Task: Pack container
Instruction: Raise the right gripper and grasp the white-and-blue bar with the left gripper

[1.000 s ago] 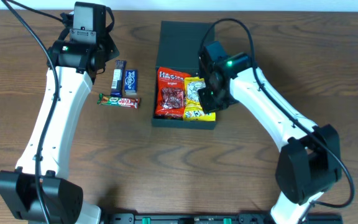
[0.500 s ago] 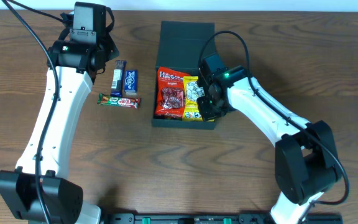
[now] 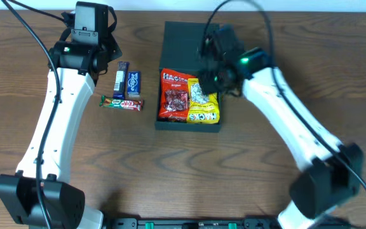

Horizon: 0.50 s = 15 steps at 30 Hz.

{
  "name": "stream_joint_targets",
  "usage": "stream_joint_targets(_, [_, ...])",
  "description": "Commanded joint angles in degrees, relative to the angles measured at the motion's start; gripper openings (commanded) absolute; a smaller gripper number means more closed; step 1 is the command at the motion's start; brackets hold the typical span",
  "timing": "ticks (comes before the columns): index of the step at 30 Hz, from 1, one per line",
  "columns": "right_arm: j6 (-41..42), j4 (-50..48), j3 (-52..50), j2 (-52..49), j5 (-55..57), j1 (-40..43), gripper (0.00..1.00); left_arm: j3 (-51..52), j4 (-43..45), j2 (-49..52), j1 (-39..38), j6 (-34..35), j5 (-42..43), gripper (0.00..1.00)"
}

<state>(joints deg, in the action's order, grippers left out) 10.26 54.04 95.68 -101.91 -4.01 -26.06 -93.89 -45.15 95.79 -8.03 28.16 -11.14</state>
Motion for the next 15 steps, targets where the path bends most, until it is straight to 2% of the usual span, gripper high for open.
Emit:
stream_joint_targets(1, [0.4, -1.3, 1.5, 4.5, 1.2, 2.4, 0.02, -0.3, 0.0, 1.4, 0.2, -3.8, -1.0, 0.06])
stream_joint_targets(6, [0.4, -1.8, 1.5, 6.0, 1.2, 6.4, 0.08, -0.1, 0.1, 5.8, 0.2, -9.6, -1.0, 0.06])
stream_joint_targets(9, [0.4, -1.6, 1.5, 6.0, 0.6, 8.4, 0.32, -0.1, 0.3, 9.9, 0.2, -13.6, -1.0, 0.06])
stream_joint_targets(10, [0.4, -1.5, 1.5, 6.0, 0.6, 8.9, 0.46, -0.1, 0.4, 11.4, 0.2, -14.6, -1.0, 0.06])
stream_joint_targets(13, [0.4, -1.2, 1.5, 6.0, 0.6, 9.9, 0.73, -0.1, 1.1, 15.7, 0.2, -16.7, -1.0, 0.08])
stream_joint_targets(15, [0.4, -1.1, 1.5, 6.0, 0.6, 10.2, 0.80, -0.1, 1.6, 17.9, 0.2, -17.3, -1.0, 0.12])
